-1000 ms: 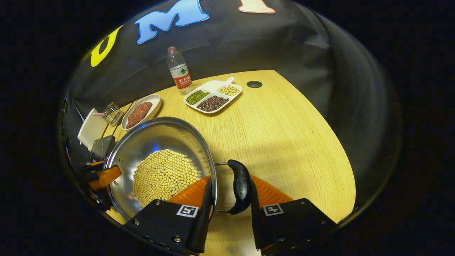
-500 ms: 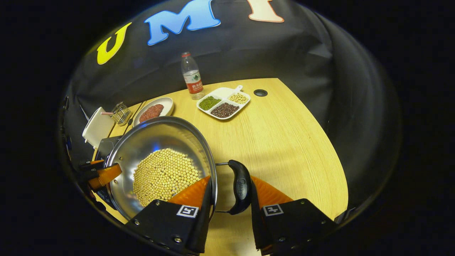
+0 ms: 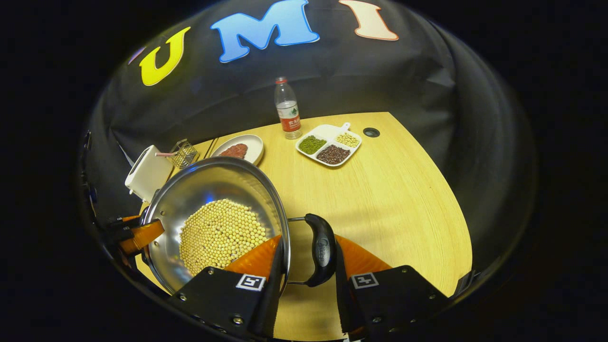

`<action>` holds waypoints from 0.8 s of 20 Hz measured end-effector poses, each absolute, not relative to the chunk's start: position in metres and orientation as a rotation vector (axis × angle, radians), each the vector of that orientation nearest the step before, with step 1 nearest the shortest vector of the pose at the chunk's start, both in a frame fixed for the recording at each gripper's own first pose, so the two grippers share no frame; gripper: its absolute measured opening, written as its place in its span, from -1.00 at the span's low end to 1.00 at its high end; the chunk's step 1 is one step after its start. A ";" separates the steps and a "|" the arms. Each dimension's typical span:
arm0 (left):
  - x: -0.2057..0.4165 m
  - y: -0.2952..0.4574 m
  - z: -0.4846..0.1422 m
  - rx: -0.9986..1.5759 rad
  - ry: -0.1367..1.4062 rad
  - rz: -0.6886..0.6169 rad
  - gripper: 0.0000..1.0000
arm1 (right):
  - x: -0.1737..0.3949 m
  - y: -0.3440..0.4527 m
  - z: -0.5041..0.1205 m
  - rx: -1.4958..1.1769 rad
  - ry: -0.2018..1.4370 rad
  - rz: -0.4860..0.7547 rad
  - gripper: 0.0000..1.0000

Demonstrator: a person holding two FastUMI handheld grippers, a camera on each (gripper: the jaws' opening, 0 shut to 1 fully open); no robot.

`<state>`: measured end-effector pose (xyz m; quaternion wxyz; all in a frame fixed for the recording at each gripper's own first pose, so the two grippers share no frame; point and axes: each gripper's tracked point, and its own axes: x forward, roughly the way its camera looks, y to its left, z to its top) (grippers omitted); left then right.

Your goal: First push the handle of the pot to place it horizontally, then grasp the pot with both hands and set it on the induction cooktop.

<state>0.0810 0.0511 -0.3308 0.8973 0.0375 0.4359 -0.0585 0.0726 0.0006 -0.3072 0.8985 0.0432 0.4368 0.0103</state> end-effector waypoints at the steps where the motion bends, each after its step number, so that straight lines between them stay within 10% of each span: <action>1: 0.081 0.058 -0.327 0.076 0.898 -0.117 0.27 | 0.072 0.009 -0.305 0.088 0.902 0.025 0.03; 16: 0.059 0.197 -0.317 0.065 0.894 -0.083 0.19 | 0.062 0.137 -0.307 0.082 0.898 0.059 0.02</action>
